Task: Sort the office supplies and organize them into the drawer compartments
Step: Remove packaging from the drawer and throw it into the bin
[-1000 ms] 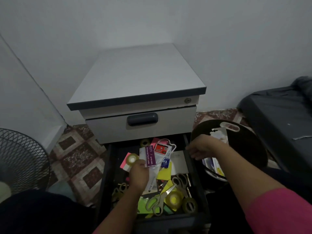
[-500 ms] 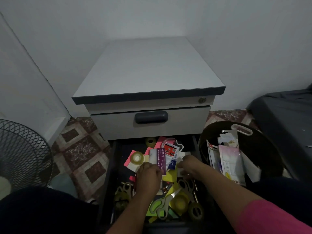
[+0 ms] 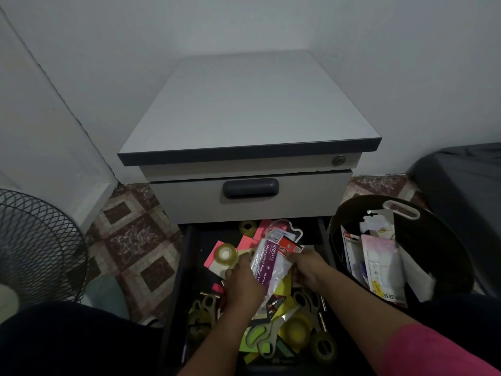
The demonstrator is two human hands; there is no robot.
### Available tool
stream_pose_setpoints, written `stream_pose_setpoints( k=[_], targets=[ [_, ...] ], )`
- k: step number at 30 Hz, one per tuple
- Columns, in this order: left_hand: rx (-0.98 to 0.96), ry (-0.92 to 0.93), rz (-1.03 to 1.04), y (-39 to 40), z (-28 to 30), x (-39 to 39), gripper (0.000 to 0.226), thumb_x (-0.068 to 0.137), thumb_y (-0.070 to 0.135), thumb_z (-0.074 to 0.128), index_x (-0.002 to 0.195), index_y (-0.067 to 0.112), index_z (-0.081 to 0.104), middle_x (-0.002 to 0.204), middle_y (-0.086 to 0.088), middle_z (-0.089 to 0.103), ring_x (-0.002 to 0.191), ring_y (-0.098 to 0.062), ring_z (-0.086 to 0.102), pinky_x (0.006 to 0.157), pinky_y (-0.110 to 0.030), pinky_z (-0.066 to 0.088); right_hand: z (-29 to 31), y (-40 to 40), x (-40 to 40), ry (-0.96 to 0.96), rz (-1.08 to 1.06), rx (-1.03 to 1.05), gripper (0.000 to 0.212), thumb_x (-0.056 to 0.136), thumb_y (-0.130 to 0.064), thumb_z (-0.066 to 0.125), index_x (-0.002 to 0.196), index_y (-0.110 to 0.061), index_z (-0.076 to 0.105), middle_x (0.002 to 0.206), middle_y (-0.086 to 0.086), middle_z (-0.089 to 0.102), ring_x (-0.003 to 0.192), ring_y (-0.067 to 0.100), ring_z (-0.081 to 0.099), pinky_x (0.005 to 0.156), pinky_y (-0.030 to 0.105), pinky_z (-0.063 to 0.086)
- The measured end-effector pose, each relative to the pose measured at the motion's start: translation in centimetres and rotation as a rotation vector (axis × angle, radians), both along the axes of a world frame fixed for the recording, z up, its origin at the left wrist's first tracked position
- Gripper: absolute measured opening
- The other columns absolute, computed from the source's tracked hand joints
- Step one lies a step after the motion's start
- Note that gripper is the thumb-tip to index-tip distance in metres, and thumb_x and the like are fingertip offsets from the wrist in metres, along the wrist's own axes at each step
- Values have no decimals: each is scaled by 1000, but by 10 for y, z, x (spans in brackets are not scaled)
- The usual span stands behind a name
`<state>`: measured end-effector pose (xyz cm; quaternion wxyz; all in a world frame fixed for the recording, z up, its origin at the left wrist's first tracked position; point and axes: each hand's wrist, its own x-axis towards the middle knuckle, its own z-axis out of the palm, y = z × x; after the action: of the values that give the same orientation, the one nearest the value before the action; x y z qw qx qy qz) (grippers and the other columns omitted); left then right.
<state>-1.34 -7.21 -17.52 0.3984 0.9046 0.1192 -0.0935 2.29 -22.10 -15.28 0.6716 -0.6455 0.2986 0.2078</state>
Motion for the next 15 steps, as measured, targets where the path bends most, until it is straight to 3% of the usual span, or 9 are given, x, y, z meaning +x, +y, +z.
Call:
stream_pose_setpoints(
  k=[3,6,9,13,15],
  targets=[
    [-142,98,79,3,-1,4,38,74,8,66,109,21,56,95,-1,65,89,-22,62,76,-40,56,-1,0,0,-5,-13,8,16,97,-8,50,81,-9,55,52,5,57,35,13,51,36,16,37],
    [-345,159,175,6,6,6,22,75,-3,62,87,16,61,85,-5,67,77,-24,65,72,-40,58,1,2,-2,-17,-16,16,14,95,-15,57,84,-6,56,66,9,61,43,15,55,41,20,43],
    [-497,176,266,12,12,6,19,77,-11,59,83,8,62,77,-10,66,68,-26,62,58,-32,51,-1,2,-1,-34,-63,-8,15,91,-15,64,82,-6,56,67,10,60,46,16,56,37,17,41],
    [-638,175,366,19,19,5,13,82,-8,63,90,1,67,81,-15,70,70,-31,66,62,-37,54,-2,2,1,-80,-142,-49,15,88,-10,66,80,-5,54,79,15,62,64,24,58,56,29,50],
    [-681,153,386,20,23,3,11,85,-4,61,92,2,67,82,-15,70,66,-27,65,56,-30,51,-2,2,3,-110,-191,-91,18,89,-8,63,75,-7,51,78,16,61,70,26,58,68,38,50]
  ],
)
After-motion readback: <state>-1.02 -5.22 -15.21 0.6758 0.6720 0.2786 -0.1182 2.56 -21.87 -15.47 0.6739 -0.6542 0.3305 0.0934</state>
